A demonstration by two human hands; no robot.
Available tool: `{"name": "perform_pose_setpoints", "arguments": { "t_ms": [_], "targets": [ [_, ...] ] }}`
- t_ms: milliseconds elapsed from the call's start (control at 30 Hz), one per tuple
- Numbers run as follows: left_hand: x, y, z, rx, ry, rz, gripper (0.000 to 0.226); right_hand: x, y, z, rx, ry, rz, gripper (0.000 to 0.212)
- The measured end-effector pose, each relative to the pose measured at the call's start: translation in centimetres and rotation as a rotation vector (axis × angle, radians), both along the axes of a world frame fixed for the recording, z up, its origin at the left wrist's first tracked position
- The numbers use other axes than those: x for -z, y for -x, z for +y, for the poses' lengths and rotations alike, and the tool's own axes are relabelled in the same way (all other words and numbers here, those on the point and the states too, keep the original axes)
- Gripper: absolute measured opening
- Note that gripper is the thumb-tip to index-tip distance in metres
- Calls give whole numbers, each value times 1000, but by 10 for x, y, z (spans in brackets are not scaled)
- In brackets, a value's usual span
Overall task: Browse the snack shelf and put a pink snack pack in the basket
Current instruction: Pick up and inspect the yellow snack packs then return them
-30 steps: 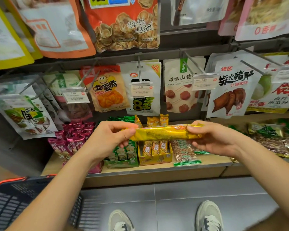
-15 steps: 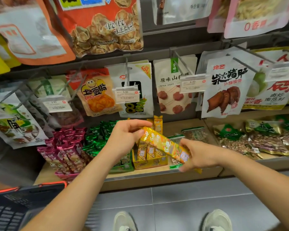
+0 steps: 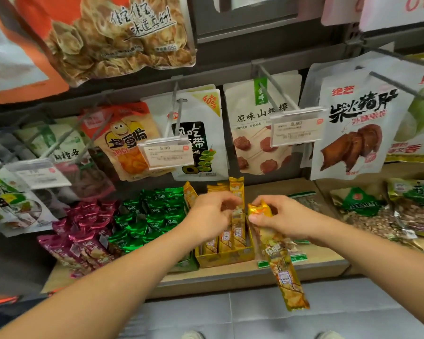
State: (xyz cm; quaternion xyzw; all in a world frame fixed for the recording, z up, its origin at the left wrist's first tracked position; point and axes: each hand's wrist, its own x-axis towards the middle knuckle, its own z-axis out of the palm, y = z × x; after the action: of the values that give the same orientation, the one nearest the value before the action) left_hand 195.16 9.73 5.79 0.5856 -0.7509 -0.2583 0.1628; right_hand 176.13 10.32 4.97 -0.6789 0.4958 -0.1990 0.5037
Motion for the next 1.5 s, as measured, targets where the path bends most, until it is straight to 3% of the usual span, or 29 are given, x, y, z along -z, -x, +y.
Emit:
{"name": "perform_pose_setpoints", "arguments": {
  "t_ms": [100,233,500,567,733,833,900,1033,1100,1233,1500],
  "targets": [
    [30,3,-36,111,68,-436,48,11,10,-12,246,-15,-66,11],
    [63,19,-84,169,162,-620,70,18,13,-24,453,97,-91,5],
    [82,31,-118,107,194,-635,54,6,5,-41,537,313,-114,34],
    [77,23,-112,141,213,-629,51,5,1,-43,529,339,-99,32],
    [60,-7,-86,173,183,-524,57,19,-14,-37,441,197,-46,32],
    [49,-20,-76,226,290,-520,55,32,-21,-34,369,117,61,34],
    [44,-24,-70,281,377,-554,54,36,-25,-33,288,128,247,36],
    [42,-29,-60,296,449,-552,60,37,-38,-36,179,243,618,17],
    [41,-32,-58,263,445,-512,59,38,-42,-41,225,301,586,12],
    [36,-35,-58,217,412,-468,60,40,-48,-56,342,456,447,32],
    [-2,-27,-12,348,542,-468,61,55,-54,-64,254,418,464,39]
  ]
}}
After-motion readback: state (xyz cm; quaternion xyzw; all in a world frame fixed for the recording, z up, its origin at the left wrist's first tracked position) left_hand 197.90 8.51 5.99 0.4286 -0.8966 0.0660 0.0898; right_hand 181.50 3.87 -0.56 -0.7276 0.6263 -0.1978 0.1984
